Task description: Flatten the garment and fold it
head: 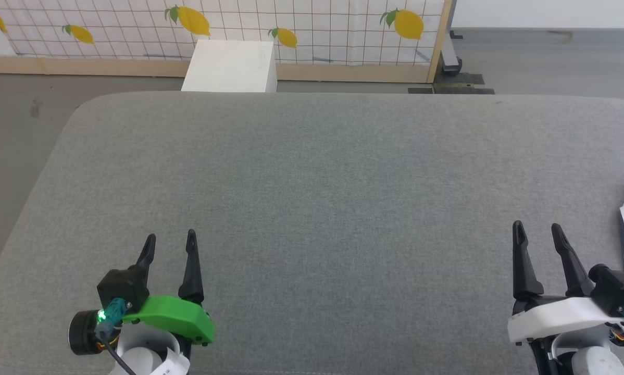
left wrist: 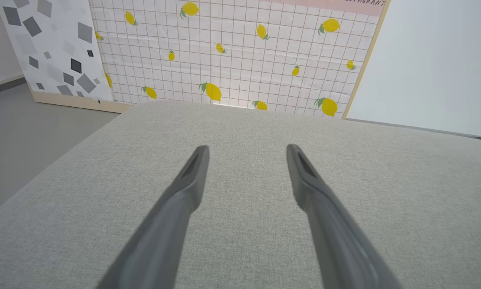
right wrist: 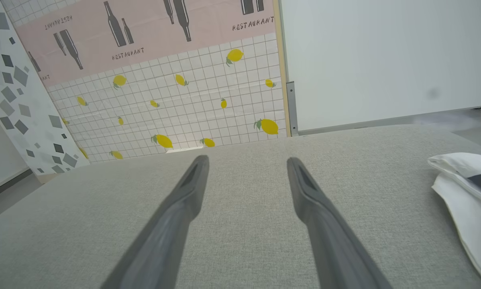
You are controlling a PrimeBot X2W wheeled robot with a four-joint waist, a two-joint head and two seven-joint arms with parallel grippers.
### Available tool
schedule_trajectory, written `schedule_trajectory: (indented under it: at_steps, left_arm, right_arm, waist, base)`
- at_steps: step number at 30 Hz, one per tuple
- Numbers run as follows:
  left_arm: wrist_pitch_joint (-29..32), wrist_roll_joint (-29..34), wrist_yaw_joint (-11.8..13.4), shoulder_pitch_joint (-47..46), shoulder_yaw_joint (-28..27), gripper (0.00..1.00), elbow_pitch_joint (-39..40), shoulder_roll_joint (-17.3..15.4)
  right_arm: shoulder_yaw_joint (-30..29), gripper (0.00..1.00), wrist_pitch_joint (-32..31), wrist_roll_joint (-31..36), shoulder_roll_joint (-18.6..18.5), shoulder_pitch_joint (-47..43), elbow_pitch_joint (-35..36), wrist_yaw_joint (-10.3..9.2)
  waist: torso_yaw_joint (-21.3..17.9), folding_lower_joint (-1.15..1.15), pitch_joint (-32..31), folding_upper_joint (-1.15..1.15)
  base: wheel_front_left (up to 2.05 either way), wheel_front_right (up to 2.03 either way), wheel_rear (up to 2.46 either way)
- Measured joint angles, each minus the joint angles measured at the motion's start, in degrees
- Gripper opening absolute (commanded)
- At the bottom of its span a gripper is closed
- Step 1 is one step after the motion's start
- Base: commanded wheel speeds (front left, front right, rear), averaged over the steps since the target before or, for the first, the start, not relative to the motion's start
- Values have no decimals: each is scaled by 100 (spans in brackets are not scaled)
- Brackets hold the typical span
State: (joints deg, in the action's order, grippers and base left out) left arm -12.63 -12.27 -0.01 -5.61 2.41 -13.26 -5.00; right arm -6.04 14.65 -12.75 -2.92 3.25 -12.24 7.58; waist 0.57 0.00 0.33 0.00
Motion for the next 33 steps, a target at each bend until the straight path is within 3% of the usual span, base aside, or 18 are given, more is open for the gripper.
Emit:
schedule_trajectory:
  at_steps: [17,18,33]
  left_arm:
    - [1,-87,24,0,42,100,-11,-1]
    - [1,-86,24,-1,43,0,-12,-1]
    - [97,-22,23,-1,24,0,77,0]
  right_arm:
    - [66,100,0,-92,0,13,-63,0]
    - [66,0,-1,-92,0,13,-64,0]
    - [92,0,-112,-29,-1,13,10,0]
  waist:
    - [-58,0,89,0]
    - [-56,0,89,0]
    - [-57,0,79,0]
  base:
    - [0,0,0]
    - [0,0,0]
    - [0,0,0]
